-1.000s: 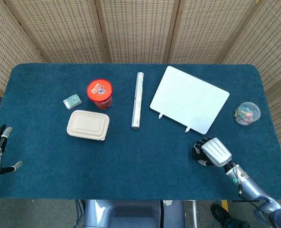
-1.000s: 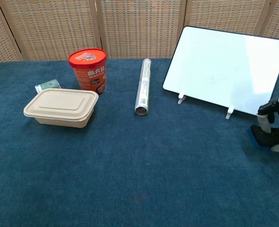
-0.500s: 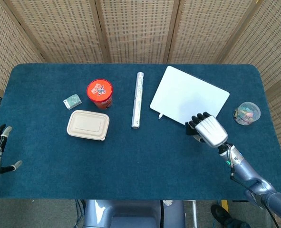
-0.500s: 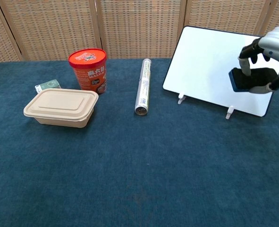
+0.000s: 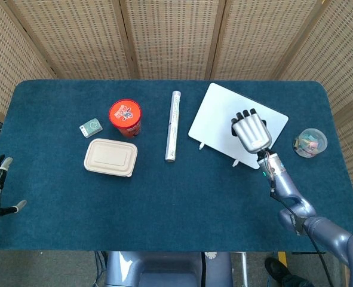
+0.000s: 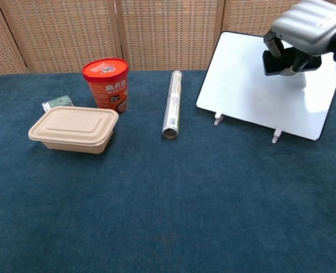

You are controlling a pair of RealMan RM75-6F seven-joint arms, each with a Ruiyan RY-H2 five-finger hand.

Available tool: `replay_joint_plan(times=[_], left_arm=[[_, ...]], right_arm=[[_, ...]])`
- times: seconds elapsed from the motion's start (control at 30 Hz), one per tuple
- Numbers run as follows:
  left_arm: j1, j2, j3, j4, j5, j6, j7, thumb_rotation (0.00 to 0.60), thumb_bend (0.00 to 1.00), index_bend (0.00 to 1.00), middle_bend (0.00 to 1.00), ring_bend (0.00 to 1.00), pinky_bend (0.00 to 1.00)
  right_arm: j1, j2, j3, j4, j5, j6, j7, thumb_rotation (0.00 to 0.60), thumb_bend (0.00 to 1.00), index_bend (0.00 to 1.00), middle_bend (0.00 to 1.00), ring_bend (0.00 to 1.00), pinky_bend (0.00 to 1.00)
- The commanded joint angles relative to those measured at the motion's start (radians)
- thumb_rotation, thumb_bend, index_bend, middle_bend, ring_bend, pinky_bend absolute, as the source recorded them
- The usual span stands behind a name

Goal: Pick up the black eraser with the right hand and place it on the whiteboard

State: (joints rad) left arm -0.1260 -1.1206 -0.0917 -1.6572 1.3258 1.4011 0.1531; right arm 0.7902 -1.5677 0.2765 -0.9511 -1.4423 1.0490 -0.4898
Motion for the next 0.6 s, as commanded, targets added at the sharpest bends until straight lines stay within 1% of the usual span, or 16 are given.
replay_joint_plan(times=[0.03,0.17,0.37,0.4,0.43,0.47,0.5,0.53,0.57,0.6], left_arm=[[-0.002,0.000,-0.002,0.001,-0.006,-0.004,-0.001,0.600,0.00,0.00,0.00,0.00,0.00],[-0.004,0.004,-0.005,0.003,-0.015,-0.011,-0.009,0.600,0.00,0.00,0.00,0.00,0.00],[-0.004,0.009,-0.007,0.003,-0.018,-0.011,-0.019,0.600,0.00,0.00,0.00,0.00,0.00],[-0.004,0.009,-0.006,0.003,-0.017,-0.011,-0.020,0.600,0.00,0.00,0.00,0.00,0.00],[-0.003,0.010,-0.005,0.003,-0.016,-0.010,-0.021,0.600,0.00,0.00,0.00,0.00,0.00],[-0.003,0.010,-0.005,0.003,-0.015,-0.010,-0.021,0.600,0.00,0.00,0.00,0.00,0.00],[-0.004,0.010,-0.005,0.002,-0.015,-0.009,-0.021,0.600,0.00,0.00,0.00,0.00,0.00],[-0.004,0.010,-0.005,0.002,-0.015,-0.009,-0.021,0.600,0.00,0.00,0.00,0.00,0.00],[-0.003,0.010,-0.004,0.003,-0.014,-0.009,-0.020,0.600,0.00,0.00,0.00,0.00,0.00],[-0.003,0.009,-0.003,0.003,-0.013,-0.008,-0.019,0.600,0.00,0.00,0.00,0.00,0.00]], right_arm=[[0.045,-0.066,0.056,0.047,0.119,-0.079,-0.088,0.600,0.44,0.58,0.58,0.48,0.53],[0.061,-0.106,0.066,0.094,0.167,-0.090,-0.109,0.600,0.44,0.58,0.58,0.49,0.53],[0.073,-0.140,0.056,0.154,0.181,-0.091,-0.073,0.600,0.44,0.58,0.58,0.49,0.53],[0.075,-0.147,0.052,0.167,0.180,-0.088,-0.062,0.600,0.44,0.58,0.57,0.49,0.53],[0.076,-0.151,0.050,0.176,0.178,-0.083,-0.052,0.600,0.43,0.57,0.54,0.48,0.53],[0.077,-0.155,0.047,0.184,0.175,-0.078,-0.043,0.600,0.43,0.55,0.50,0.46,0.53],[0.078,-0.158,0.043,0.192,0.171,-0.073,-0.034,0.600,0.40,0.47,0.40,0.38,0.51],[0.077,-0.160,0.039,0.199,0.168,-0.071,-0.025,0.600,0.33,0.35,0.25,0.24,0.44],[0.075,-0.161,0.035,0.203,0.171,-0.077,-0.013,0.600,0.29,0.26,0.15,0.15,0.38],[0.074,-0.160,0.034,0.202,0.179,-0.088,-0.006,0.600,0.21,0.14,0.05,0.04,0.26]])
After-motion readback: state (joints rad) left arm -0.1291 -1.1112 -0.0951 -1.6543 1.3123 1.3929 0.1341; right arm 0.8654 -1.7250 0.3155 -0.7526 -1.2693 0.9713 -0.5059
